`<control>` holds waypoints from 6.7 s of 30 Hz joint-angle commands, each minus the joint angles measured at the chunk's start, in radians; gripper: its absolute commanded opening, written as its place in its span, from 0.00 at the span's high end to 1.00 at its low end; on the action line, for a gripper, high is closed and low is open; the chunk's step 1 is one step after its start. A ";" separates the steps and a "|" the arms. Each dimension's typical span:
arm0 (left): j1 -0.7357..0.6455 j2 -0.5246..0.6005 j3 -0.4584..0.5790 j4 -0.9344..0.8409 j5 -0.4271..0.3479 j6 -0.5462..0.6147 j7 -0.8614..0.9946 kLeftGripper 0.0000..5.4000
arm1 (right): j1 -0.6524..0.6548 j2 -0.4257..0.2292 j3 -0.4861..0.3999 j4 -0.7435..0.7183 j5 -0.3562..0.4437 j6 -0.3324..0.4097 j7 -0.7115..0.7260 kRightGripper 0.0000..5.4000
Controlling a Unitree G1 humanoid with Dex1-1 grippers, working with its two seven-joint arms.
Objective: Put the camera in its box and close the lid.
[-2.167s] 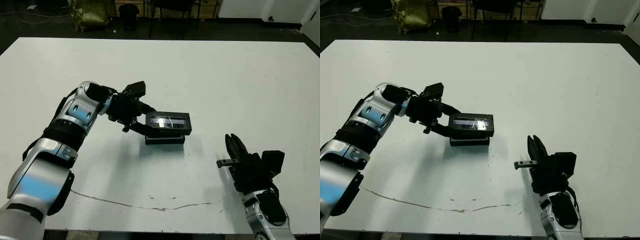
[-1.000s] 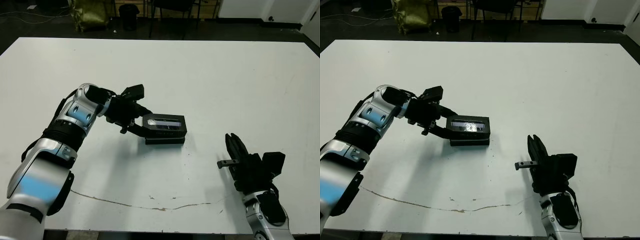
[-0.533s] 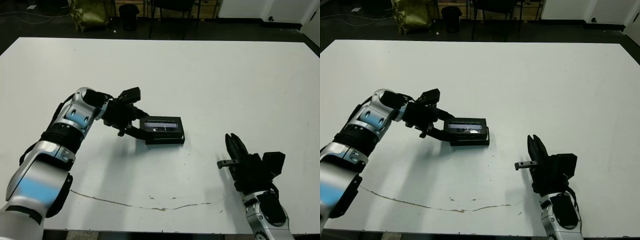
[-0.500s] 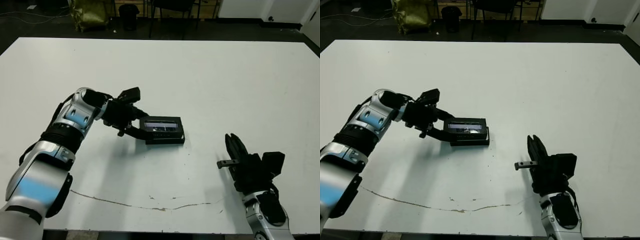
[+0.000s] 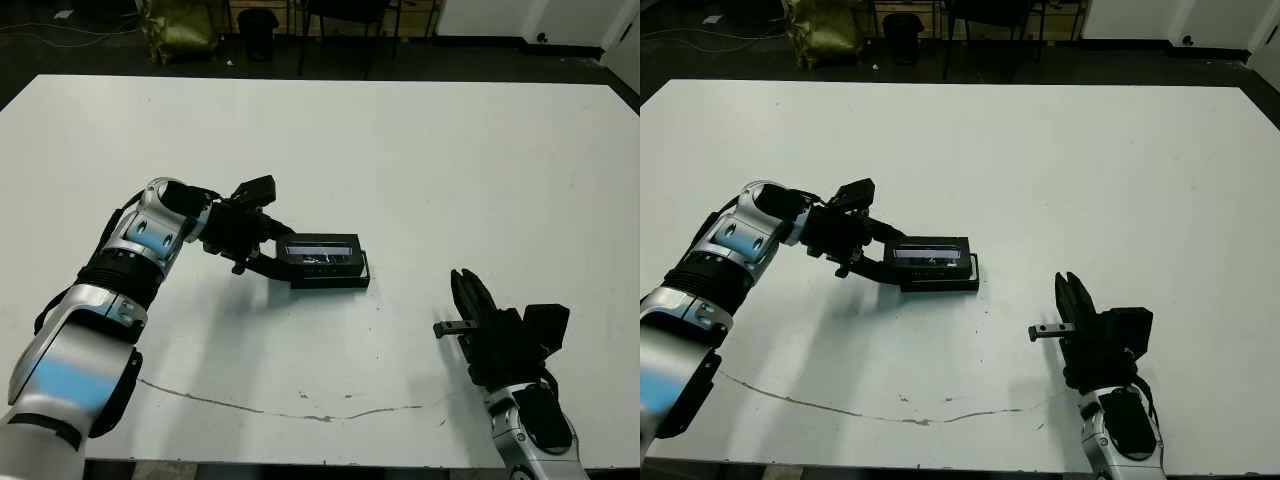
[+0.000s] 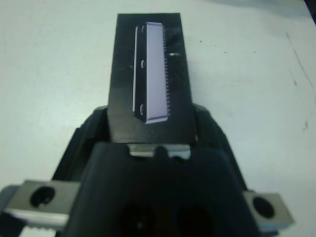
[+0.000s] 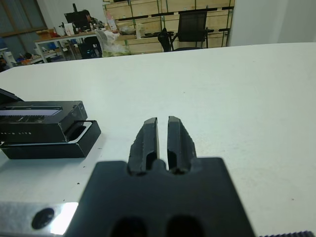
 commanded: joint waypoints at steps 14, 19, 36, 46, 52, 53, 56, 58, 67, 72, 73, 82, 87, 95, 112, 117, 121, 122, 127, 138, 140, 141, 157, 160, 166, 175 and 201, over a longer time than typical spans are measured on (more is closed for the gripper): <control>0.061 -0.034 0.016 0.032 -0.012 0.028 0.033 0.53 | 0.010 -0.009 0.004 -0.010 -0.038 0.062 -0.029 1.00; 0.073 -0.038 0.022 0.039 -0.020 0.018 0.044 0.53 | 0.011 -0.007 0.010 -0.029 -0.046 0.086 -0.036 1.00; 0.073 -0.019 0.012 0.054 0.000 -0.033 0.051 0.53 | 0.008 -0.007 0.000 -0.016 -0.027 0.065 -0.020 1.00; 0.026 -0.028 0.008 0.101 0.006 -0.053 0.035 0.53 | 0.007 -0.009 0.001 -0.022 -0.023 0.070 -0.018 1.00; 0.011 -0.041 0.005 0.120 0.016 -0.067 0.034 0.53 | 0.003 -0.005 -0.006 0.014 -0.009 0.024 0.002 1.00; 0.010 -0.043 0.003 0.123 0.019 -0.065 0.035 0.53 | 0.004 -0.005 -0.005 0.007 -0.013 0.033 -0.002 1.00; 0.007 -0.051 0.003 0.133 0.022 -0.062 0.035 0.53 | 0.007 -0.006 -0.003 -0.011 -0.014 0.058 -0.011 1.00; 0.005 -0.056 0.003 0.141 0.025 -0.065 0.035 0.53 | 0.009 -0.005 -0.002 -0.020 -0.014 0.069 -0.017 1.00; 0.007 -0.080 0.000 0.159 0.038 -0.089 0.044 0.53 | 0.012 -0.007 0.001 -0.019 -0.029 0.061 -0.019 1.00; 0.001 -0.094 -0.001 0.164 0.041 -0.083 0.040 0.53 | 0.009 -0.011 0.000 -0.014 -0.031 0.066 -0.021 1.00; 0.000 -0.095 -0.002 0.163 0.043 -0.087 0.041 0.53 | 0.008 -0.011 -0.001 -0.010 -0.030 0.063 -0.020 1.00; -0.010 -0.104 -0.003 0.178 0.058 -0.094 0.041 0.53 | 0.010 -0.004 0.001 -0.020 -0.034 0.082 -0.031 1.00; -0.009 -0.106 -0.003 0.178 0.064 -0.123 0.048 0.53 | 0.014 -0.006 0.008 -0.033 -0.046 0.083 -0.035 1.00; -0.021 -0.110 -0.014 0.181 0.082 -0.123 0.043 0.53 | 0.015 0.000 0.003 -0.027 -0.033 0.083 -0.034 1.00; -0.038 -0.132 -0.058 0.166 0.133 -0.103 0.092 0.53 | 0.018 -0.006 0.008 -0.022 -0.048 0.076 -0.034 1.00; -0.051 -0.127 -0.077 0.171 0.160 -0.085 0.102 0.48 | 0.014 -0.004 0.007 -0.011 -0.053 0.064 -0.036 1.00; -0.059 -0.121 -0.098 0.193 0.172 -0.151 0.073 0.33 | 0.015 0.000 0.008 -0.013 -0.046 0.068 -0.034 1.00; -0.062 -0.121 -0.101 0.203 0.172 -0.166 0.061 0.28 | 0.014 0.002 0.005 -0.010 -0.036 0.065 -0.029 1.00; -0.081 -0.129 -0.108 0.263 0.170 -0.206 0.005 0.06 | 0.011 -0.004 0.000 0.012 -0.028 0.031 -0.014 1.00; -0.093 -0.106 -0.108 0.403 0.189 -0.259 -0.081 0.01 | 0.008 0.003 -0.011 0.027 0.002 0.012 0.008 1.00; -0.090 -0.094 -0.098 0.421 0.181 -0.275 -0.101 0.01 | 0.007 -0.001 -0.009 0.031 -0.008 0.006 0.006 1.00; -0.088 -0.091 -0.092 0.428 0.176 -0.278 -0.109 0.01 | 0.006 -0.002 -0.009 0.033 -0.012 0.002 0.006 1.00; -0.088 0.078 0.053 0.418 0.155 -0.359 0.094 0.01 | 0.018 -0.003 0.003 -0.023 -0.041 0.083 -0.032 1.00; -0.081 0.104 0.059 0.431 0.164 -0.359 0.111 0.01 | 0.018 -0.002 0.007 -0.024 -0.052 0.086 -0.038 1.00; -0.051 0.142 0.147 0.401 0.109 -0.318 0.185 0.01 | 0.019 -0.004 0.012 -0.054 -0.058 0.133 -0.051 1.00; 0.166 0.070 0.340 -0.146 -0.070 -0.058 0.527 0.12 | 0.022 0.001 0.012 -0.037 -0.043 0.102 -0.042 1.00; 0.724 -0.380 -0.039 -1.002 0.027 0.293 1.215 0.99 | -0.010 0.002 0.007 0.124 -0.013 -0.117 0.040 1.00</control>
